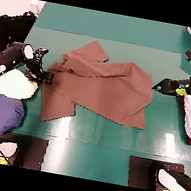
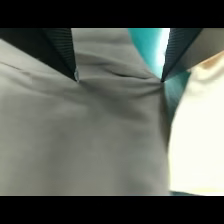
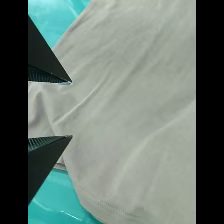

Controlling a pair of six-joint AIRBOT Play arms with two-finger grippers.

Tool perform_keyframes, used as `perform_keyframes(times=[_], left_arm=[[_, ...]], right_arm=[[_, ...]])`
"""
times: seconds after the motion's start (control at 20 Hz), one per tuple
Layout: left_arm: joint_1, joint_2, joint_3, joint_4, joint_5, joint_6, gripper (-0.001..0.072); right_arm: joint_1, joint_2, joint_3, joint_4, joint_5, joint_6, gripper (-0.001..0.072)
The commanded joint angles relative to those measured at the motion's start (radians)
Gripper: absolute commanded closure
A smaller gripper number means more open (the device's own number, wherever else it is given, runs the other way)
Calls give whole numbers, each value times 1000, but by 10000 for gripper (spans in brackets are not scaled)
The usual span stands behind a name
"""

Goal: Fold the shirts.

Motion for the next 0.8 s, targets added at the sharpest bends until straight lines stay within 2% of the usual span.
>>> perform_keyframes(times=[0.0,0.15,0.2,0.25,0.3,0.35,0.45,0.5,0.6,0.75], left_arm=[[1,1,-9,30,10,-29,93],[1,1,-42,-2,12,-29,95],[1,1,-56,-4,15,-29,167],[1,1,-65,-3,18,-29,402],[1,2,-64,-3,18,-29,540],[1,2,-58,-3,17,-29,590],[1,3,-35,-3,-1,-28,606],[1,13,-20,-3,-13,-19,682],[1,65,-5,-9,-5,-8,682],[1,164,-5,-45,17,29,682]], right_arm=[[0,7,-8,1,-2,1,344],[0,7,-8,1,-3,1,345],[0,7,-8,1,-4,1,345],[0,7,-8,1,-4,1,345],[0,7,-8,1,-3,1,345],[0,8,-8,1,1,1,345],[-16,10,-8,-1,39,1,345],[-31,10,-8,-4,76,1,345],[-79,13,-20,-33,159,2,345],[-167,58,-178,-70,176,23,342]])
